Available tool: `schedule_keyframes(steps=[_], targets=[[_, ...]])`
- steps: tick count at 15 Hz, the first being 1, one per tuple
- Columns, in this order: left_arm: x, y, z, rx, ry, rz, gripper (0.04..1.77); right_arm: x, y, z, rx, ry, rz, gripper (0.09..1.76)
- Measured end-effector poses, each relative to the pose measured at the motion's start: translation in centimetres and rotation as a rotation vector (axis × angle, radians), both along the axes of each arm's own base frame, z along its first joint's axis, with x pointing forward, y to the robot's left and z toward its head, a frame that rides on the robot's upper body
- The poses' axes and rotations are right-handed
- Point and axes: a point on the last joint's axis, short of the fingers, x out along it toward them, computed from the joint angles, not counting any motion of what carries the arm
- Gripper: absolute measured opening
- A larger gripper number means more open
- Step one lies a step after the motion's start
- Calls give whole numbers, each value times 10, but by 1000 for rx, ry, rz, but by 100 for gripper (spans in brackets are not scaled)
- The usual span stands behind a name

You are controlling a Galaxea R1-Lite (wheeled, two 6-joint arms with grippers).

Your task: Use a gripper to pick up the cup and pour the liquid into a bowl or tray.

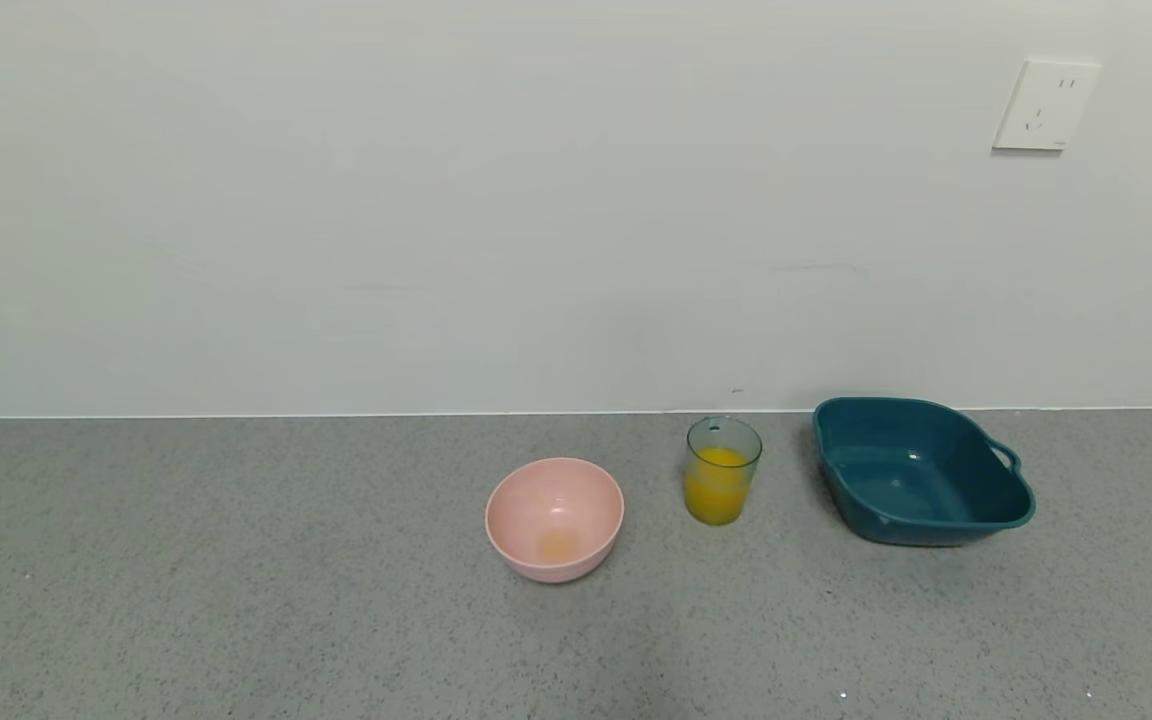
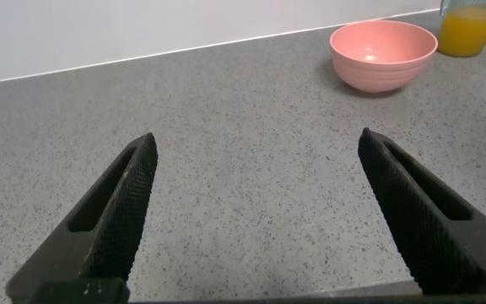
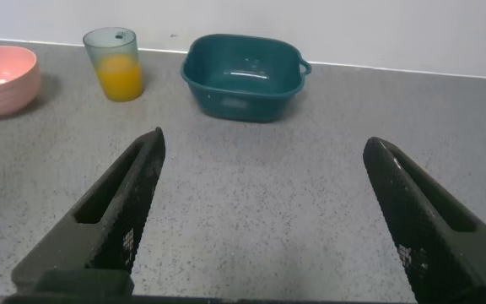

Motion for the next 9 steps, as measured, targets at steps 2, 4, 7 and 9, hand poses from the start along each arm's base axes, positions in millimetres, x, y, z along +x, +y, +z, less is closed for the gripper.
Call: schedule_keyframes(steps=[2, 4, 7, 9], targets=[[0, 0, 0, 0, 0, 0, 172, 5, 0, 27, 1, 8, -8, 171], [0, 0, 0, 0, -1, 0, 172, 13, 0, 56, 0, 18, -13, 171], [0, 0, 0, 0, -1, 0, 172, 37, 0, 90, 1, 67, -11, 171], [0, 0, 0, 0, 0, 0, 172, 59, -1, 106, 4, 101, -7, 171]])
